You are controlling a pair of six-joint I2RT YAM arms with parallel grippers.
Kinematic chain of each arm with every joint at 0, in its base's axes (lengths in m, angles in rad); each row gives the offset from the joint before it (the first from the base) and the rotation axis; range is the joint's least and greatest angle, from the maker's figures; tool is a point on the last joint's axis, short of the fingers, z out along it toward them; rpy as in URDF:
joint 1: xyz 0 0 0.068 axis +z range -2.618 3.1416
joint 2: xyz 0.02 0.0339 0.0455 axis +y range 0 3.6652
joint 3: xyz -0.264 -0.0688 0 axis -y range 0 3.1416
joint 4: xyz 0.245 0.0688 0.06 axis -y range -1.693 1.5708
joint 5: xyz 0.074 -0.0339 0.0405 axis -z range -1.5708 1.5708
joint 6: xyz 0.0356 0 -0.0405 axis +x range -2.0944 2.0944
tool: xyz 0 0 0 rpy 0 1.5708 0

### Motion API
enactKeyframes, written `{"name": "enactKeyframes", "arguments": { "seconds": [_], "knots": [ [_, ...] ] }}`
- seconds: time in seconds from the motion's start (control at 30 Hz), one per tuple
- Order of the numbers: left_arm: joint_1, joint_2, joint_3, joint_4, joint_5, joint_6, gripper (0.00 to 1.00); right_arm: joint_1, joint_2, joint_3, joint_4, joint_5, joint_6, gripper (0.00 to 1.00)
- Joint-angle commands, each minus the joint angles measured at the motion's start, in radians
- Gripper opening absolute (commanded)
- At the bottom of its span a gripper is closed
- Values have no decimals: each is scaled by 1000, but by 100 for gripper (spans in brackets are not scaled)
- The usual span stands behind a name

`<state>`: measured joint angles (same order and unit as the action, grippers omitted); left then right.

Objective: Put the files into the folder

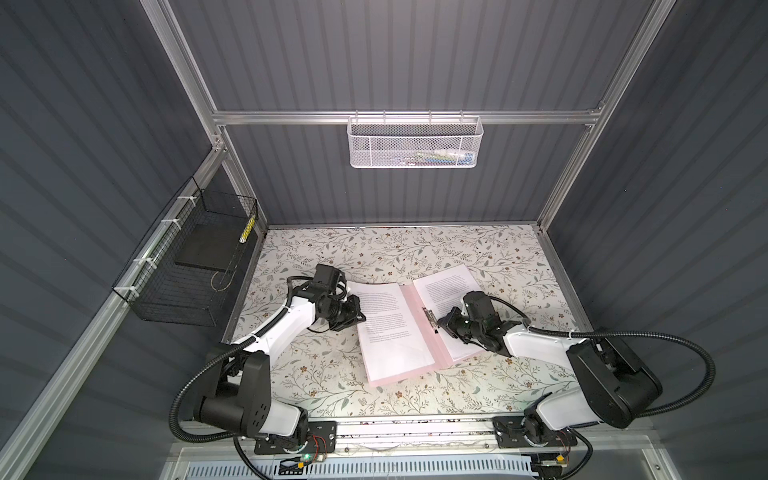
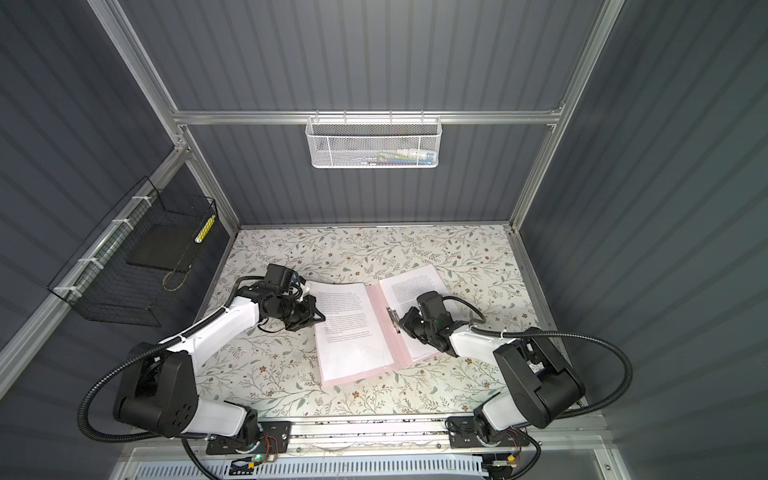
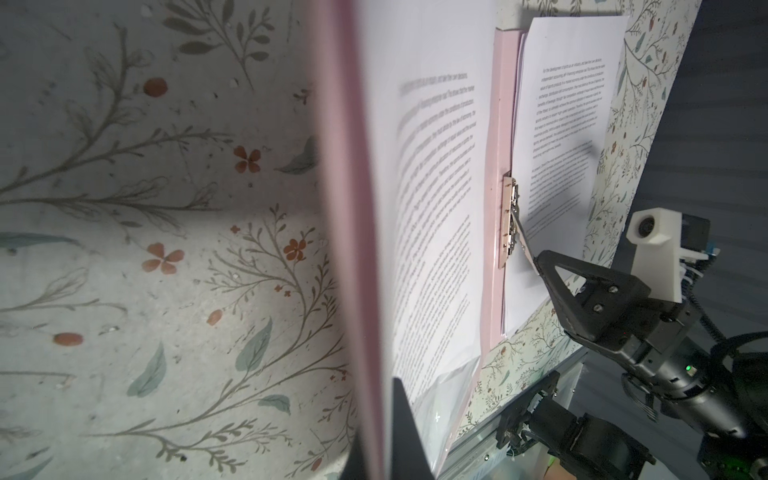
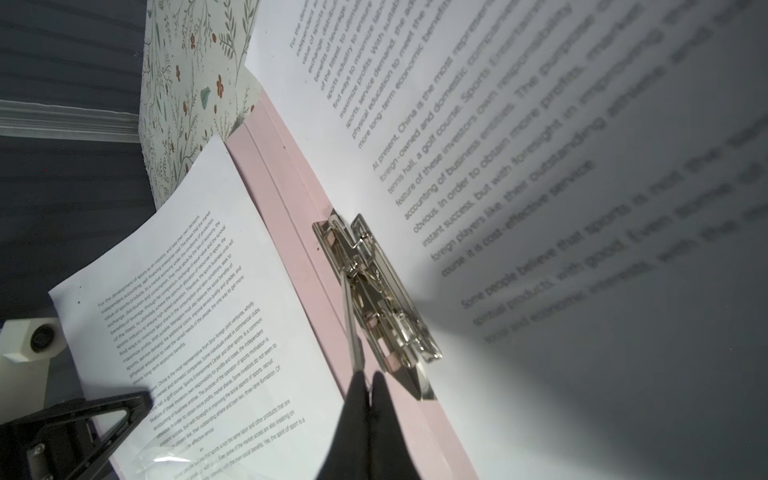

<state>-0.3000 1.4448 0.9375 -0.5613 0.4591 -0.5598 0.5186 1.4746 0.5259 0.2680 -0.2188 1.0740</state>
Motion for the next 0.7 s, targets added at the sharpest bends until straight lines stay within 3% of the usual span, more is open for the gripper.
{"name": "enactKeyframes", "arguments": {
  "seconds": [0.0,0.33,0.67],
  "knots": [
    [24,14,34,-52,-88,23,0,-15,71,-60,-57,38,-62,0],
    [24,32,51,-74,-79,22,0,-42,183,-80,44,-12,-56,0],
    [24,29,58,-118,-119,73,0,-62,155,-71,-42,78,-90,0]
  ]
}}
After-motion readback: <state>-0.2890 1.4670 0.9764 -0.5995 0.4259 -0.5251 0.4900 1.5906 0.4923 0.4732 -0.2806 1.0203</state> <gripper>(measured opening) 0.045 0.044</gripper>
